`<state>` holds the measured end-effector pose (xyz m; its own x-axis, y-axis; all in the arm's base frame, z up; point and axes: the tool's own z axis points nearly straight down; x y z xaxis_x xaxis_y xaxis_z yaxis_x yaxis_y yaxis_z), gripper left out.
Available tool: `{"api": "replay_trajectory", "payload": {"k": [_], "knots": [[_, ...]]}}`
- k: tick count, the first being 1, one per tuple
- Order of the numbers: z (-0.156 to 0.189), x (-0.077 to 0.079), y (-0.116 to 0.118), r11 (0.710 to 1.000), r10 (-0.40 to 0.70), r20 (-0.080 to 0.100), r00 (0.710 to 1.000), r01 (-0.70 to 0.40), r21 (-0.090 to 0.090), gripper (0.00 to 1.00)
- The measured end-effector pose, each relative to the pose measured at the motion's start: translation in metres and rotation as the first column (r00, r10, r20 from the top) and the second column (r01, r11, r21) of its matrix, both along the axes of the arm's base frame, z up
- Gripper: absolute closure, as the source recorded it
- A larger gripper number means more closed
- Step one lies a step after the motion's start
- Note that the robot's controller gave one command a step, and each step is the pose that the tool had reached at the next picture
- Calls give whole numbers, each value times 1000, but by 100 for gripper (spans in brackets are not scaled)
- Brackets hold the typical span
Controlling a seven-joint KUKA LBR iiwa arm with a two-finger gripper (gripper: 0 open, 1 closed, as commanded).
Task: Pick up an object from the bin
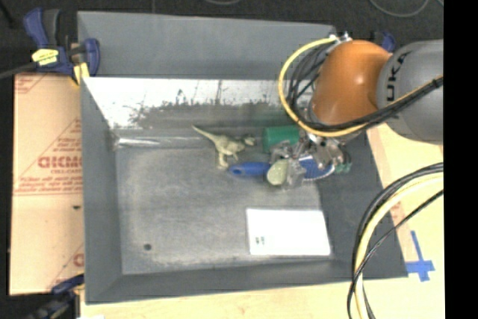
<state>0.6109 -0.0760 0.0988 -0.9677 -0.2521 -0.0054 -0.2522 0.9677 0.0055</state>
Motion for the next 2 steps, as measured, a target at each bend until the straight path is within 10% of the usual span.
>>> {"api": "replay_trajectory", "payload": {"k": [2], "knots": [[8, -1, -2, 1000, -1, -3, 1000, 1, -4, 100]]}}
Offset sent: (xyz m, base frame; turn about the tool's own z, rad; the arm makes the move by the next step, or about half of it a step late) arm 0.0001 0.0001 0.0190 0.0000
